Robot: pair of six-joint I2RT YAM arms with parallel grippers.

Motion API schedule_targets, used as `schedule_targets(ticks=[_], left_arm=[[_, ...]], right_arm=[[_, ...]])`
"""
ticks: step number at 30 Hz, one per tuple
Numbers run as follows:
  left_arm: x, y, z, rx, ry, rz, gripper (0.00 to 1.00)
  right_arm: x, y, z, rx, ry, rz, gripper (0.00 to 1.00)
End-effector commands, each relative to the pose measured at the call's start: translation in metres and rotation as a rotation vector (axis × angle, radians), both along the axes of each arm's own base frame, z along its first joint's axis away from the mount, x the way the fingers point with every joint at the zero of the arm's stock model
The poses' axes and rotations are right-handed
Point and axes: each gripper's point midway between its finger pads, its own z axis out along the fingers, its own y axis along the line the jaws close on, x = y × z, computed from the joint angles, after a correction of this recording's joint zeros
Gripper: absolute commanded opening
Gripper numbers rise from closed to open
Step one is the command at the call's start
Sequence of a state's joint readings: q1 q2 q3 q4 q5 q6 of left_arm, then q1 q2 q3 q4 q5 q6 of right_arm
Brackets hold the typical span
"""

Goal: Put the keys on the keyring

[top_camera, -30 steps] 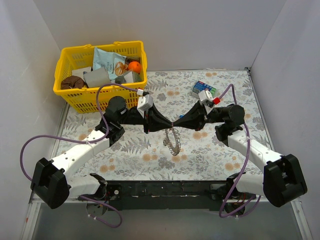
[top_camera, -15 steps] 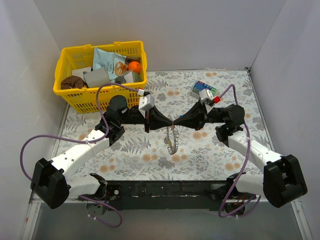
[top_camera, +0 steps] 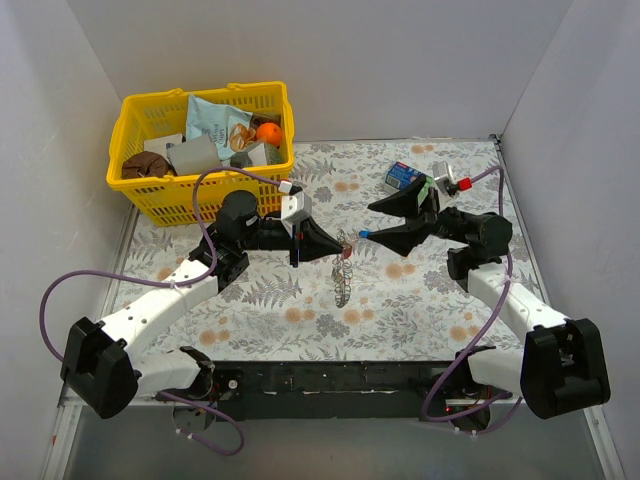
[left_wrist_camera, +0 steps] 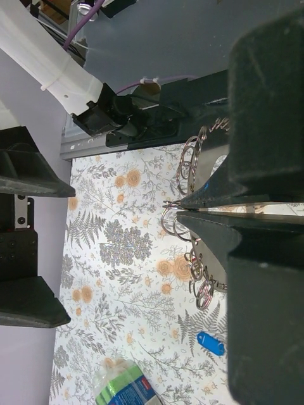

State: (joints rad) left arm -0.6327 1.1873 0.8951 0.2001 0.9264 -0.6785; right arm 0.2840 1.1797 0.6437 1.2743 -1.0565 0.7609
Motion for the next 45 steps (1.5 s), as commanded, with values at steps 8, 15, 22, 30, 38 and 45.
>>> schedule_targets(ticks=[8, 15, 22, 30, 38, 45], left_arm=[[-0.002, 0.008, 0.021, -0.031, -0.108, 0.047, 0.00], [0.001, 0.014, 0.003, -0.003, -0.079, 0.092, 0.00], [0.006, 0.022, -0.008, 0.018, -0.068, 0.168, 0.00], [0.005, 0.023, -0.018, 0.033, -0.042, 0.169, 0.00], [0.008, 0.022, -0.019, 0.045, -0.058, 0.175, 0.00], [0.010, 0.019, -0.024, 0.055, -0.053, 0.158, 0.00]], right_arm=[[0.056, -0.004, -0.004, -0.095, 0.228, -0.196, 0.86], [0.112, -0.025, -0.081, -0.338, 0.594, -0.470, 0.91], [0.139, -0.043, -0.146, -0.493, 0.791, -0.628, 0.93], [0.147, -0.045, -0.213, -0.709, 1.013, -0.599, 0.92], [0.153, -0.050, -0.230, -0.772, 1.091, -0.640, 0.89], [0.159, -0.038, -0.244, -0.818, 1.137, -0.620, 0.75]])
